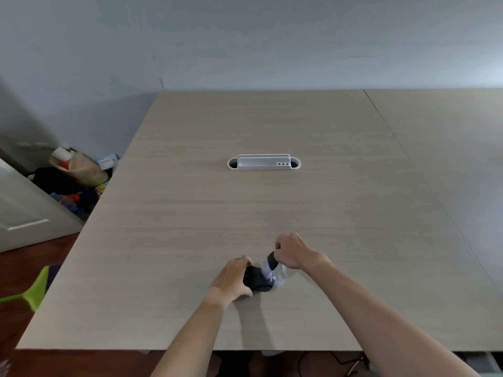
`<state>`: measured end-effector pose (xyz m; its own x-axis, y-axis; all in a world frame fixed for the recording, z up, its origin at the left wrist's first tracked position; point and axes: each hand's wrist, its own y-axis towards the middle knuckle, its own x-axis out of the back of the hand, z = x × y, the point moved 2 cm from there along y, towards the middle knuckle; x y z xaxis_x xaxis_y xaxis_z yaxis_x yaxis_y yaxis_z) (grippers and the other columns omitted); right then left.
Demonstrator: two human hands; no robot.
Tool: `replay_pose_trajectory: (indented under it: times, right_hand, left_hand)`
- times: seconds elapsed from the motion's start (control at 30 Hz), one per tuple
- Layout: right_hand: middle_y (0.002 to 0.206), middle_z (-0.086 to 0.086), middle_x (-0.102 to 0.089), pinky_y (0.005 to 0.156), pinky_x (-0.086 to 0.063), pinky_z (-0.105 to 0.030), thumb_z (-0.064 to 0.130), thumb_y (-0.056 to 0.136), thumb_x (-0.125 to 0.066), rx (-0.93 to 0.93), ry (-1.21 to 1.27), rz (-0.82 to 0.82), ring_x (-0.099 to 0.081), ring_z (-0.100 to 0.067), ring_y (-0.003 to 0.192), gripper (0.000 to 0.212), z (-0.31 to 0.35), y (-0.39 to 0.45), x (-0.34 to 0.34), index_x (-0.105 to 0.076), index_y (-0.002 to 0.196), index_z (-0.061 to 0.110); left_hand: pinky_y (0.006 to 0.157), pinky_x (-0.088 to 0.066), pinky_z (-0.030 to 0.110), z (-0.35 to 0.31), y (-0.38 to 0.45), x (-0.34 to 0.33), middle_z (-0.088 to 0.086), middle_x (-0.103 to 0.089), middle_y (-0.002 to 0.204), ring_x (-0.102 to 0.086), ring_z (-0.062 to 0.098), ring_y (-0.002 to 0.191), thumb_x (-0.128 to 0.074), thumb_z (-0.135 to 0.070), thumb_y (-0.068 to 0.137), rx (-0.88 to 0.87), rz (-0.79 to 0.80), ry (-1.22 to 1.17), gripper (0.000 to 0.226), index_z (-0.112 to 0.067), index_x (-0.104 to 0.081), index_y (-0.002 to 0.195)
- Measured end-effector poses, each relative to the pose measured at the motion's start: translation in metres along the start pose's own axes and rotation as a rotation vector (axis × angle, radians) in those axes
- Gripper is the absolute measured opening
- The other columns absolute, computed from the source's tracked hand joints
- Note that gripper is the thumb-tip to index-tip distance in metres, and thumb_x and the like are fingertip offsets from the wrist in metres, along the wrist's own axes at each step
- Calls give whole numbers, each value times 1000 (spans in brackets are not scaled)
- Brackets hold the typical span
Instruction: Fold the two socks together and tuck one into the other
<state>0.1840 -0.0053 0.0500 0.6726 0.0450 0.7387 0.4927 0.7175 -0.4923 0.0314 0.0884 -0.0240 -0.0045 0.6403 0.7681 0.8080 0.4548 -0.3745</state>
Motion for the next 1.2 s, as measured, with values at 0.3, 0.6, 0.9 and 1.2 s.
replay_pose_trajectory:
  times: [0.3, 0.6, 0.9, 1.2]
  right_hand:
    - [84, -18, -59, 61, -36, -34, 1, 79, -43, -12, -69, -91, -51, -35, 73, 14, -3, -1, -8, -42, 68, 9]
    - [74, -14, -51, 47, -32, -29, 2, 74, -48, -47, 29, -37, -46, -30, 68, 21, -20, -1, -9, -40, 56, 9]
    - [74, -14, -51, 54, -35, -31, 8, 69, -51, -42, -30, -12, -45, -31, 65, 19, -24, -16, -11, -37, 57, 11]
    - [64, -7, -46, 42, -27, -26, 4, 67, -52, -4, -90, 43, -45, -30, 64, 20, -24, -21, -11, -38, 55, 11]
  left_hand:
    - [89, -46, 31, 2, 7, 3, 0, -55, 118, -50, 20, 111, -86, -13, 52, -59, 27, 2, 70, -19, -55, 115]
    - [79, -42, 28, 4, 7, 3, 1, -56, 115, -52, 22, 105, -80, -7, 53, -95, 13, -10, 71, -16, -49, 116]
    - [68, -49, 35, 5, 12, 7, -2, -62, 94, -56, 19, 86, -70, -4, 48, -137, 40, 4, 47, -20, -53, 88]
    - [67, -48, 32, -1, 15, 12, 1, -62, 93, -52, 17, 81, -65, -7, 58, -138, 59, 14, 32, -24, -53, 82]
